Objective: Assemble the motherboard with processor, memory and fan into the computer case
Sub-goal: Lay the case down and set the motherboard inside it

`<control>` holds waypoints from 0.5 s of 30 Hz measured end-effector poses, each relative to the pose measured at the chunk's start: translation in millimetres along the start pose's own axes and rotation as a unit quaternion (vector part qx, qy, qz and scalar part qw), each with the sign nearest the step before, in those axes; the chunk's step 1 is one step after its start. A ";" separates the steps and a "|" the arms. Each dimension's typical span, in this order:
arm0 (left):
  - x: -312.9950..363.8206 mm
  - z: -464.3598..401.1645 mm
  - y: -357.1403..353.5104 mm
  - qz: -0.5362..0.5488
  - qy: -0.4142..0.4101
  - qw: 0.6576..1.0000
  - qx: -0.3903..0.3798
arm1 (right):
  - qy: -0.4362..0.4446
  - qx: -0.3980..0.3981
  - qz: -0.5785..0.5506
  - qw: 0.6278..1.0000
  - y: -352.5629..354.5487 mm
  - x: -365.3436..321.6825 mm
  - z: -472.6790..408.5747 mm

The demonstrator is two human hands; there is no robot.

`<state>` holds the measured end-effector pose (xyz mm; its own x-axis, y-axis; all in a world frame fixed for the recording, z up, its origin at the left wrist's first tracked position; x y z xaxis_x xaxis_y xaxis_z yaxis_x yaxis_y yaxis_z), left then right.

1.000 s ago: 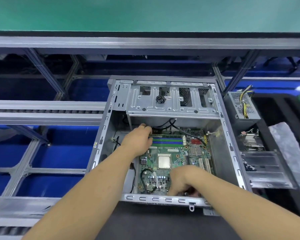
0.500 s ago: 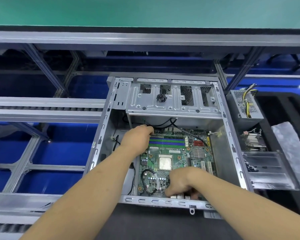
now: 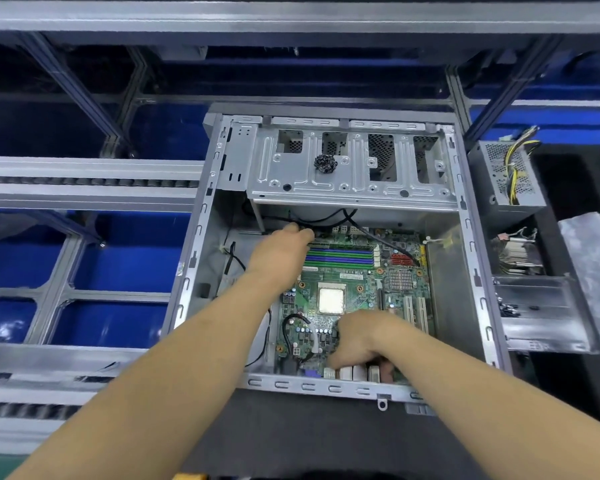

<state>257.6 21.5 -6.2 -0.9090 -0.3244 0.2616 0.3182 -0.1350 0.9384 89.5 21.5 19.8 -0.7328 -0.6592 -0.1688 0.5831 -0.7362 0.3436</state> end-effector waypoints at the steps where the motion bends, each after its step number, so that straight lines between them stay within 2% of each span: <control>1: -0.7 -0.5 -0.5 0.008 0.001 1.000 0.003 | -0.003 -0.002 -0.009 1.000 -0.6 0.7 -2.0; 6: -3.8 -2.5 -3.8 0.040 0.002 0.999 0.009 | -0.014 -0.007 -0.054 0.998 -3.1 3.5 -8.3; 12: -1.7 0.4 -2.2 0.043 0.007 0.999 0.015 | 0.025 -0.045 0.035 0.998 -0.2 -1.4 -7.6; 15: 0.1 -0.7 -1.0 0.045 0.012 0.999 0.006 | 0.029 -0.043 0.038 0.998 -0.6 -1.1 -8.5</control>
<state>257.3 21.0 -7.2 -0.8700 -0.3564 0.3406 0.3959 -0.0936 0.9135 93.0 21.4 12.0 -0.6650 -0.7196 -0.2001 0.6662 -0.6925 0.2767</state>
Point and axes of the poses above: each hand's wrist, its own z-axis away from the middle knuckle, its own y-axis out of the back of the hand, x = y × z, the point moved 2 cm from there along -z, towards the middle knuckle, and after that the axes turned 2 degrees about y, right-handed, at the moved point
